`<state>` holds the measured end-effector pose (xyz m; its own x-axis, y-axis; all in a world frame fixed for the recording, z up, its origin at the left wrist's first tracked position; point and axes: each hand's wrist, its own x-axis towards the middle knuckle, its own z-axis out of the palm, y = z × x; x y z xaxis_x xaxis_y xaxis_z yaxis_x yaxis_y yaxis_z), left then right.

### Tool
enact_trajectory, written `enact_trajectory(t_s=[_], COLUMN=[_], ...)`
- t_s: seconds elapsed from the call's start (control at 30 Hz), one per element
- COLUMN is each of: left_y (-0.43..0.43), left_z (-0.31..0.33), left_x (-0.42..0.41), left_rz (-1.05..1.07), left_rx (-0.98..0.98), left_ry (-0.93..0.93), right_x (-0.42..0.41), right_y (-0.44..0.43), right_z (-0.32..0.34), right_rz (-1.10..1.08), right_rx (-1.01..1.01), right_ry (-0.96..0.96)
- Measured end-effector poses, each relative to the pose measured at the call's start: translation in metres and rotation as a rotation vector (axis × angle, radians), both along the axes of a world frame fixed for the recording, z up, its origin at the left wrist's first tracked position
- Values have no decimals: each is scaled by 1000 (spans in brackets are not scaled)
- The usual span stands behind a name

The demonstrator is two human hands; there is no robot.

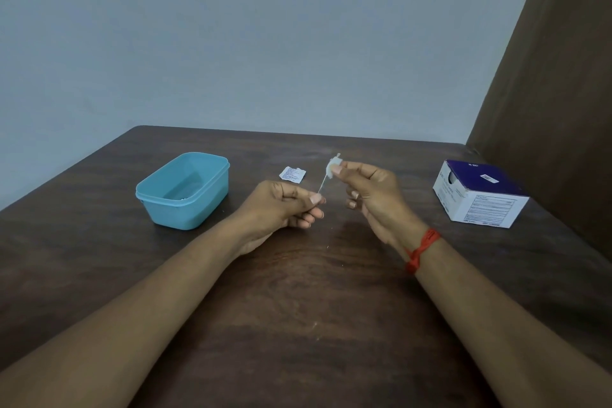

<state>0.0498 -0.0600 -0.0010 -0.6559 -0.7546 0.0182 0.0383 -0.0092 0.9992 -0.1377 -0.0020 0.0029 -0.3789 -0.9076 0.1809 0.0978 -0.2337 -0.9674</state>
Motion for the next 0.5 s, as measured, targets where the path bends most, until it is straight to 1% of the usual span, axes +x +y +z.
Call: enact_trajectory(t_s=[0.13, 0.27, 0.5], left_y=[2, 8, 9], left_z=[-2, -1, -1], left_x=[-2, -6, -5], left_rz=[76, 127, 146], left_rx=[-28, -51, -115], left_ry=[-15, -30, -57], right_x=[4, 5, 7], right_y=[-1, -2, 0], right_z=[-7, -12, -11], right_rz=[-72, -74, -61], right_rx=[21, 33, 58], right_ry=[187, 177, 187])
